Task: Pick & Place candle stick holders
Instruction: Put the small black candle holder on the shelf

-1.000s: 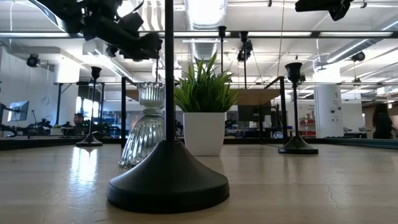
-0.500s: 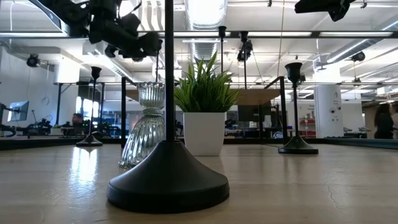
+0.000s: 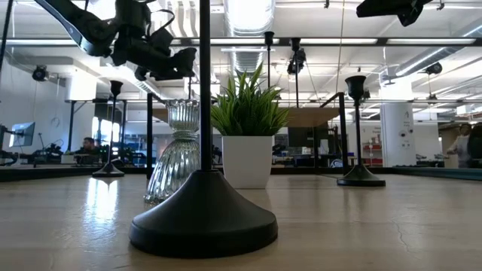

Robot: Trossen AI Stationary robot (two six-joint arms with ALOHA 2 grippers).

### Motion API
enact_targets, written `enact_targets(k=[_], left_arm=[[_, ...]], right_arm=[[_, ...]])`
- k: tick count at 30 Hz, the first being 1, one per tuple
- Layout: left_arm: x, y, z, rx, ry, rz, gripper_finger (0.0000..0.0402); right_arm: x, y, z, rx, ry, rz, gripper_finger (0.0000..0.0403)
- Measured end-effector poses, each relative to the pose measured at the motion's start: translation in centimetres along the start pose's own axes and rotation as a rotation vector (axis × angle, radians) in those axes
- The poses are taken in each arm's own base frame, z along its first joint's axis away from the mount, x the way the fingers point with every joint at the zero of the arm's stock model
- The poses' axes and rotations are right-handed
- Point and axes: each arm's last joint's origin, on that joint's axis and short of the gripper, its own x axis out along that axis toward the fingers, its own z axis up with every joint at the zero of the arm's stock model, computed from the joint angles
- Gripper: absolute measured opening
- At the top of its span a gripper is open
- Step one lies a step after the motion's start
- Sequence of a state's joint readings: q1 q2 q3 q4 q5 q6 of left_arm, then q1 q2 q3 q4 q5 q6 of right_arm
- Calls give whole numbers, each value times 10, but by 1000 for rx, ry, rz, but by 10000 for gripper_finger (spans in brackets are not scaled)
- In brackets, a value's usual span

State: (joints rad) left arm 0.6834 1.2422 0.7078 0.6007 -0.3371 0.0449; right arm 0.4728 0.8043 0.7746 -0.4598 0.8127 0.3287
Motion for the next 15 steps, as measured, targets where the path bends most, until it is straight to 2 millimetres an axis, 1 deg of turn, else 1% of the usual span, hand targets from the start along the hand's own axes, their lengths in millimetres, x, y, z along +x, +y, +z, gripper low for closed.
enact_targets(k=[5, 8, 12, 15], left_arm=[[5, -1, -2, 0, 2, -47, 217], [10, -2, -1, 0, 0, -57, 200], [15, -4, 1, 8, 5, -63, 149], [16, -4, 2, 11, 8, -63, 93]], right_arm=[[0, 0, 0, -19, 0, 0, 43], [0, 0, 0, -18, 0, 0, 43], [0, 0, 0, -17, 0, 0, 43], [0, 0, -1, -20, 4, -1, 43]])
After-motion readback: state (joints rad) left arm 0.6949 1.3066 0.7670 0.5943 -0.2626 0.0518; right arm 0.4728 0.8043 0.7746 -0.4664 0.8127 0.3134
